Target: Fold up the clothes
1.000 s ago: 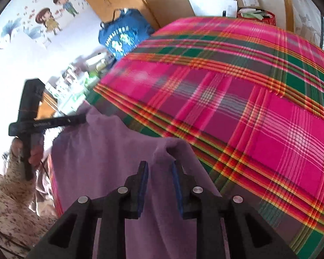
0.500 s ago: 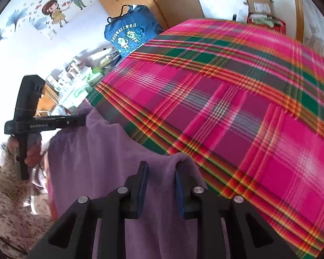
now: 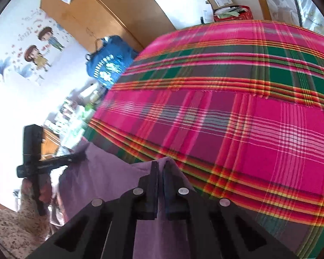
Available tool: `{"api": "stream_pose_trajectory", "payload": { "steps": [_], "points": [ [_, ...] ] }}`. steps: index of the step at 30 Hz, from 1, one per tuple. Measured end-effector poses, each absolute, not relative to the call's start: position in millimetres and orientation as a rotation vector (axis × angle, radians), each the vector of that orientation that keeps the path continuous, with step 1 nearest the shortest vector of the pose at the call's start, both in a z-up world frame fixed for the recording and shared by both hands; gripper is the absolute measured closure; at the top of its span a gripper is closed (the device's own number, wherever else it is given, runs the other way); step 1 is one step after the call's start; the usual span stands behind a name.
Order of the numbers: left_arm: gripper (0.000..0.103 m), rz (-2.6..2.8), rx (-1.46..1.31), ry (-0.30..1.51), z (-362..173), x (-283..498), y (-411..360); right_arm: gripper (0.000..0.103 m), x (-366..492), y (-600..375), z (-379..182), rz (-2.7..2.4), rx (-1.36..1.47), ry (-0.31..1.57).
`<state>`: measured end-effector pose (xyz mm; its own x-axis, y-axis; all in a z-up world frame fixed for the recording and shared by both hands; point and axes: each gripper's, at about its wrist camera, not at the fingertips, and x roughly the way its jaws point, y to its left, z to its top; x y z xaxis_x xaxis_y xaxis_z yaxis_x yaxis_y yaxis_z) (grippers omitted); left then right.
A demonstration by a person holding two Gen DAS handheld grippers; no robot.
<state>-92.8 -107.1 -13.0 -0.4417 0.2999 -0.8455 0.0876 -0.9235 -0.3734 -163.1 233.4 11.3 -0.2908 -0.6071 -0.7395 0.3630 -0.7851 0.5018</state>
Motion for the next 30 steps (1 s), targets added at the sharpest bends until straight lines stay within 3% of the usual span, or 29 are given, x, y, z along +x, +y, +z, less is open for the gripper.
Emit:
{"api": "stream_pose_trajectory", "payload": {
  "steps": [12,15,18,22,30],
  "points": [
    [0.075,2.51,-1.591,-0.548,-13,-94,-107,0.099,-165,232,14,-2.217,1.342,-0.205],
    [0.075,2.515,-1.593,-0.543,-12,-94,-106,0.096,-156,250,28,-2.263,1.306,-0.215],
    [0.075,2.52,-1.597,-0.542,-12,-94,-105,0.086,-145,268,37,-2.272,1.297,-0.214],
    [0.075,2.529,-1.597,-0.535,-12,-94,-105,0.083,-132,283,39,-2.274,1.314,-0.186],
    [0.075,2.541,-1.603,-0.531,-12,-93,-103,0.083,-116,262,24,-2.18,1.356,0.011]
  ]
}}
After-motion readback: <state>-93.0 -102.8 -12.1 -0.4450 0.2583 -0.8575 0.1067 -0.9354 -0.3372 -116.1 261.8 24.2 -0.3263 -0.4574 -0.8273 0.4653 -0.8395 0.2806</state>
